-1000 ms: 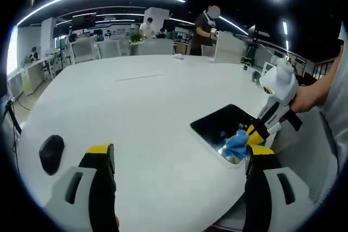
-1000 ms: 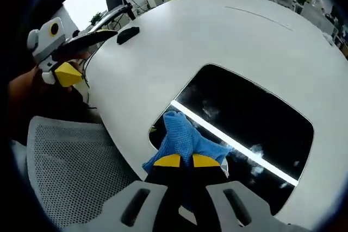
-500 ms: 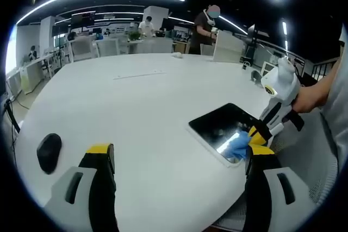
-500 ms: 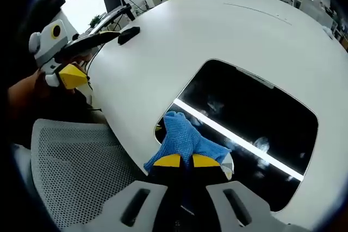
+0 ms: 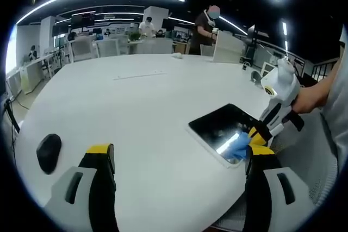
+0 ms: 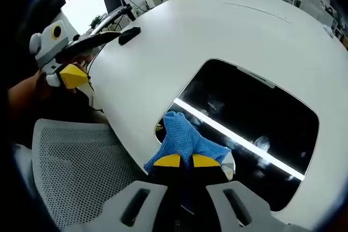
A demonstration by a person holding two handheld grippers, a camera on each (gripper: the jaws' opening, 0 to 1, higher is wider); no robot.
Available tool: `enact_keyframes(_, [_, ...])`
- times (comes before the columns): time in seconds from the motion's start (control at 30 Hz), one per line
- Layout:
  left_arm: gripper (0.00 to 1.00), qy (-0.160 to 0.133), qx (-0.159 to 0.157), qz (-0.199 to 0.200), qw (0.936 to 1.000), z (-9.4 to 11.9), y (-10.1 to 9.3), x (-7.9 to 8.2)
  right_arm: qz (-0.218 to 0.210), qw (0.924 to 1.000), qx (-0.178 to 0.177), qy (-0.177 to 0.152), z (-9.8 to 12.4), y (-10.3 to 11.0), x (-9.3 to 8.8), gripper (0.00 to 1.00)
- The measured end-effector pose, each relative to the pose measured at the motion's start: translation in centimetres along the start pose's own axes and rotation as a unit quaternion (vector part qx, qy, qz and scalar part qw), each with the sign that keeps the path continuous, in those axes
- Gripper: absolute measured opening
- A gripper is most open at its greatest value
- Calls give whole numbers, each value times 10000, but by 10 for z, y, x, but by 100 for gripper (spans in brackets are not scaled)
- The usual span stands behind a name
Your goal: Wipe the mirror surface with the cleaning cloth until all visible marks leave the cleaned area.
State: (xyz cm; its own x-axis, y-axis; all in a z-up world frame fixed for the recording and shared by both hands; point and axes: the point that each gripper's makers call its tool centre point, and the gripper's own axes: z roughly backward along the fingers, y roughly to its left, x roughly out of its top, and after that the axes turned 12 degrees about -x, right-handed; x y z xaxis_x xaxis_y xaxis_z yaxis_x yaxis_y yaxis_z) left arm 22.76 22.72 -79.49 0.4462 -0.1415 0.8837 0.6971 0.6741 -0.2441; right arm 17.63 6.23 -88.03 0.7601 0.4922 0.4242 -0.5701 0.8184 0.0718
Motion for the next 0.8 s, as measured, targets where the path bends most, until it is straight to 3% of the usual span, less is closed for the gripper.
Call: enact_keyframes(0.8, [99,111,-124,-127,9998,-7,-3,8,-198,9997,-71,86,9,-28,-16,0])
